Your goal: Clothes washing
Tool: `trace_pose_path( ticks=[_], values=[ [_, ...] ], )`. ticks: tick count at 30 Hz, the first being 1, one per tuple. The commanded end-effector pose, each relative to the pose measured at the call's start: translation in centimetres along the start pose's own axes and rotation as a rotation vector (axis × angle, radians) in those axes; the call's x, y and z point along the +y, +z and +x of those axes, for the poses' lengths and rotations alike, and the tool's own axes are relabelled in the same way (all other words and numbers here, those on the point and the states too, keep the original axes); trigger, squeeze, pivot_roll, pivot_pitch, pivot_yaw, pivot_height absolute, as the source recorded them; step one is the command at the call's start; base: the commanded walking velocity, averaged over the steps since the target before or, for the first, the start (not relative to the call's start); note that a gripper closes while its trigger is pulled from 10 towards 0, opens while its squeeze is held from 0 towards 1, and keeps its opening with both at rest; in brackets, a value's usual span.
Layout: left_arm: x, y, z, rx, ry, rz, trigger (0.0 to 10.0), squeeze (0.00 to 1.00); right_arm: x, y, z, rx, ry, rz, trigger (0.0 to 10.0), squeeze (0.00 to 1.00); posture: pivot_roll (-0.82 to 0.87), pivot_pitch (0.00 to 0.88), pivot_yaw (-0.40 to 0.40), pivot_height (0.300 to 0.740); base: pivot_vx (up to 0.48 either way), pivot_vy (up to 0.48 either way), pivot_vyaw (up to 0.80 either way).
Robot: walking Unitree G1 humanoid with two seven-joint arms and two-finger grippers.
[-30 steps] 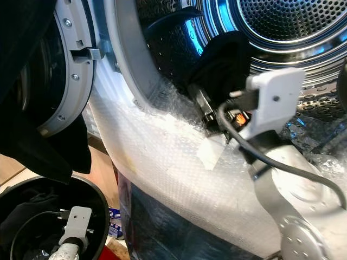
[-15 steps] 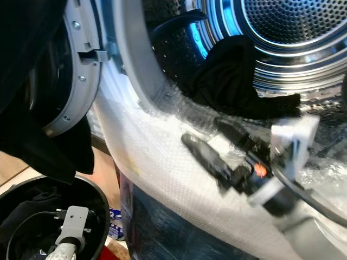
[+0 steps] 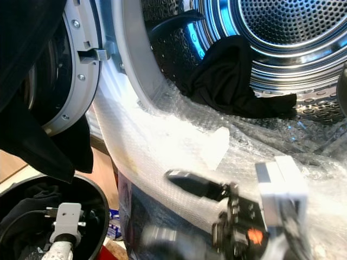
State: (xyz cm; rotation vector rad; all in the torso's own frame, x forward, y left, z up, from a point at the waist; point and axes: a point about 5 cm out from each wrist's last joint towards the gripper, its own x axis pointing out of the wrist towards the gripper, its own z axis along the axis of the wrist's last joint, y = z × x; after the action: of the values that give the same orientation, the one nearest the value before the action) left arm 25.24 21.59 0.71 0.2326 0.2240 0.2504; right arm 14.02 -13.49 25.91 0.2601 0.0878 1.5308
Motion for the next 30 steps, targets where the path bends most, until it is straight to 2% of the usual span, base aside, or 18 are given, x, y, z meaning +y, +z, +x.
trace_pose_path(
  ticks=[1,3,5,6,8,13,16,17,18,19,20,21,22,23,25,29,30],
  values=[
    [0.1,0.0,0.0,-0.003,0.015,-0.003,10.0,0.00,-0.2,-0.8,-0.3,0.070,0.015,0.027,10.0,0.00,-0.17,0.060,-0.089,0.740,0.000,0.000,0.00],
    [0.7,0.5,0.2,-0.024,0.046,-0.010,10.0,0.00,-2.2,-3.9,-1.4,0.178,-0.067,0.117,10.0,0.00,-0.15,0.073,-0.088,0.740,0.000,0.000,0.00],
    [1.3,0.7,0.1,-0.041,0.077,0.000,10.0,0.00,-4.5,-7.6,-2.2,0.266,-0.192,0.168,10.0,0.00,-0.13,0.074,-0.086,0.740,0.000,0.000,0.00],
    [1.3,0.7,0.1,-0.041,0.077,0.000,10.0,0.00,-4.5,-7.6,-2.2,0.266,-0.192,0.168,10.0,0.00,-0.13,0.074,-0.086,0.740,0.000,0.000,0.00],
    [1.8,0.7,0.0,-0.046,0.101,-0.003,10.0,0.00,-5.6,-8.9,-2.4,0.274,-0.250,0.211,10.0,0.00,-0.12,0.081,-0.083,0.740,0.000,0.000,0.00],
    [3.6,0.6,-0.3,-0.055,0.183,-0.019,10.0,0.00,-8.2,-13.2,-3.2,0.339,-0.382,0.256,10.0,0.00,-0.09,0.087,-0.076,0.740,0.000,0.000,0.00],
    [4.0,0.8,-0.3,-0.061,0.203,-0.029,10.0,0.00,-8.8,-14.6,-3.6,0.338,-0.432,0.294,10.0,0.00,-0.08,0.089,-0.071,0.740,0.000,0.000,0.00],
    [4.2,0.8,-0.3,-0.065,0.200,-0.025,10.0,0.00,-10.0,-16.1,-4.2,0.342,-0.534,0.308,10.0,0.00,-0.07,0.090,-0.061,0.740,0.000,0.000,0.00],
    [4.3,1.0,-0.4,-0.073,0.196,-0.019,10.0,0.00,-12.2,-19.0,-5.5,0.373,-0.759,0.355,10.0,0.00,-0.07,0.092,-0.057,0.740,0.000,0.000,0.00],
    [4.3,1.0,-0.4,-0.073,0.196,-0.019,10.0,0.00,-12.2,-19.0,-5.5,0.373,-0.759,0.355,10.0,0.00,-0.07,0.092,-0.057,0.740,0.000,0.000,0.00],
    [4.4,1.2,-0.5,-0.080,0.197,-0.016,10.0,0.00,-13.1,-20.8,-6.4,0.434,-0.874,0.359,10.0,0.00,-0.07,0.093,-0.053,0.740,0.000,0.000,0.00],
    [4.4,1.2,-0.5,-0.080,0.197,-0.016,10.0,0.00,-13.1,-20.8,-6.4,0.434,-0.874,0.359,10.0,0.00,-0.07,0.093,-0.053,0.740,0.000,0.000,0.00],
    [4.5,1.3,-0.6,-0.085,0.198,-0.015,10.0,0.00,-13.5,-21.9,-7.0,0.478,-0.934,0.356,10.0,0.00,-0.07,0.093,-0.053,0.740,0.000,0.000,0.00],
    [5.1,1.6,-0.7,-0.093,0.232,-0.040,10.0,0.00,-13.8,-24.2,-7.9,0.560,-1.047,0.377,10.0,0.00,-0.06,0.096,-0.048,0.740,0.000,0.000,0.00],
    [5.4,1.7,-0.8,-0.094,0.244,-0.048,10.0,0.00,-13.9,-24.8,-8.1,0.571,-1.069,0.387,10.0,0.00,-0.06,0.096,-0.048,0.740,0.000,0.000,0.00],
    [7.0,3.1,-1.2,-0.153,0.303,-0.049,10.0,0.00,-12.9,-28.5,-8.9,0.635,-1.232,0.513,10.0,0.00,-0.04,0.098,-0.048,0.740,0.000,0.000,0.00],
    [7.0,3.1,-1.2,-0.153,0.303,-0.049,10.0,0.00,-12.9,-28.5,-8.9,0.635,-1.232,0.513,10.0,0.00,-0.04,0.098,-0.048,0.740,0.000,0.000,0.00]
  ],
)
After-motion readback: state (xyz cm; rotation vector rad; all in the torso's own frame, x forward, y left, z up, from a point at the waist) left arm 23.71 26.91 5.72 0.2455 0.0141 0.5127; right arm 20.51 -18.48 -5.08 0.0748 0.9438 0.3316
